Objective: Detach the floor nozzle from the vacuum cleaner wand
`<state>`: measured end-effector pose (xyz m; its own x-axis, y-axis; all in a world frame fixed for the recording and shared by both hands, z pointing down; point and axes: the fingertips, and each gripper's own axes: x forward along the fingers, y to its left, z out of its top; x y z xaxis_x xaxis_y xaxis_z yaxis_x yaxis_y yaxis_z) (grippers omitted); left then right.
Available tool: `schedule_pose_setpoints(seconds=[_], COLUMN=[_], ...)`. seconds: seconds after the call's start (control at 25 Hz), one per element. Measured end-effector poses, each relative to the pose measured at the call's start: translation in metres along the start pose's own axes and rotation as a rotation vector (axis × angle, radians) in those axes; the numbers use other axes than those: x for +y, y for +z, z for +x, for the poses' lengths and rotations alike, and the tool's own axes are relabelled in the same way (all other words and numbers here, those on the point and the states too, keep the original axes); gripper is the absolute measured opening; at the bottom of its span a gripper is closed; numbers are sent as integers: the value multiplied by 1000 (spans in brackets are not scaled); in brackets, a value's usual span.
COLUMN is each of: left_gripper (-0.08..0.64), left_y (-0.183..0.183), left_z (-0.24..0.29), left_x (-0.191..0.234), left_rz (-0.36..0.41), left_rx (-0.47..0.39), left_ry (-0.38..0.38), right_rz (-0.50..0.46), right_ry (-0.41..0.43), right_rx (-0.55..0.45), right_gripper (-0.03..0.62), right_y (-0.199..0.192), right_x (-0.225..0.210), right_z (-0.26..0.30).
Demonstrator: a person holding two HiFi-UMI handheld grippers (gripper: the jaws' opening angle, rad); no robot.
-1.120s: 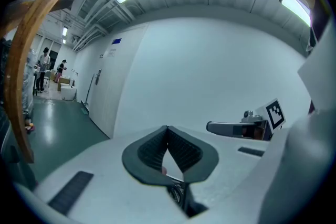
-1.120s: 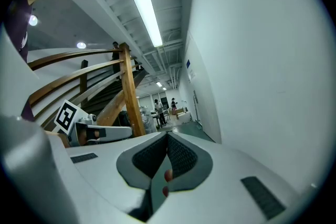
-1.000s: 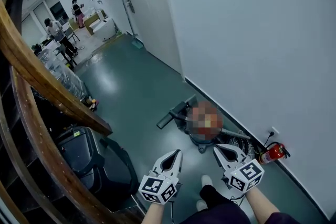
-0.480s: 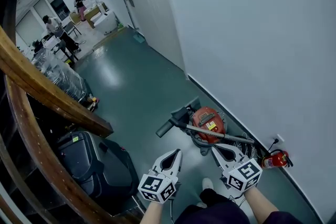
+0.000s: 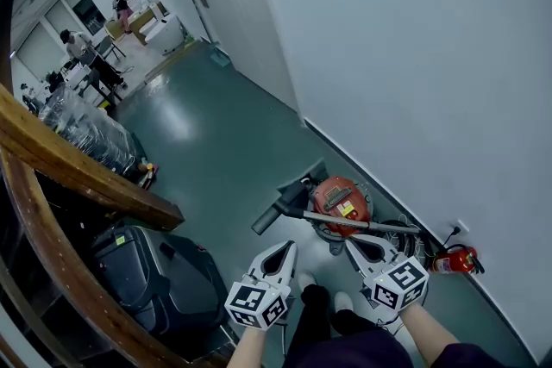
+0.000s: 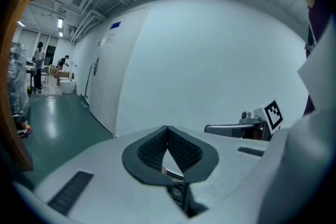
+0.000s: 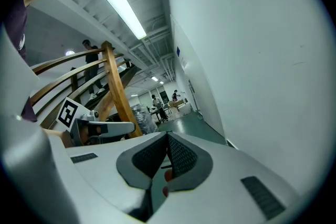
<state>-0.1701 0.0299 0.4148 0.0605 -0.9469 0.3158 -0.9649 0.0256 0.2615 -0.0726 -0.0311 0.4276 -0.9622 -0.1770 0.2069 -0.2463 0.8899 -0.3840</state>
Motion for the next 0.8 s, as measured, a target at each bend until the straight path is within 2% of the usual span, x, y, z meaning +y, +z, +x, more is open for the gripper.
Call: schedule_pose_setpoints(seconds=[0.44, 0.8], left_gripper=[6, 5], left_y=[12, 18], left_z=[51, 85], left_x=[61, 115], left_rz=[14, 26], left_rx=[51, 111], left_ry=[-61, -150], right_rz=[28, 58], right_ry=[-61, -151], right_rx=[6, 5], right_gripper=[17, 17], right_y=[9, 15], right_x=[-32, -51], right_z=[66, 122])
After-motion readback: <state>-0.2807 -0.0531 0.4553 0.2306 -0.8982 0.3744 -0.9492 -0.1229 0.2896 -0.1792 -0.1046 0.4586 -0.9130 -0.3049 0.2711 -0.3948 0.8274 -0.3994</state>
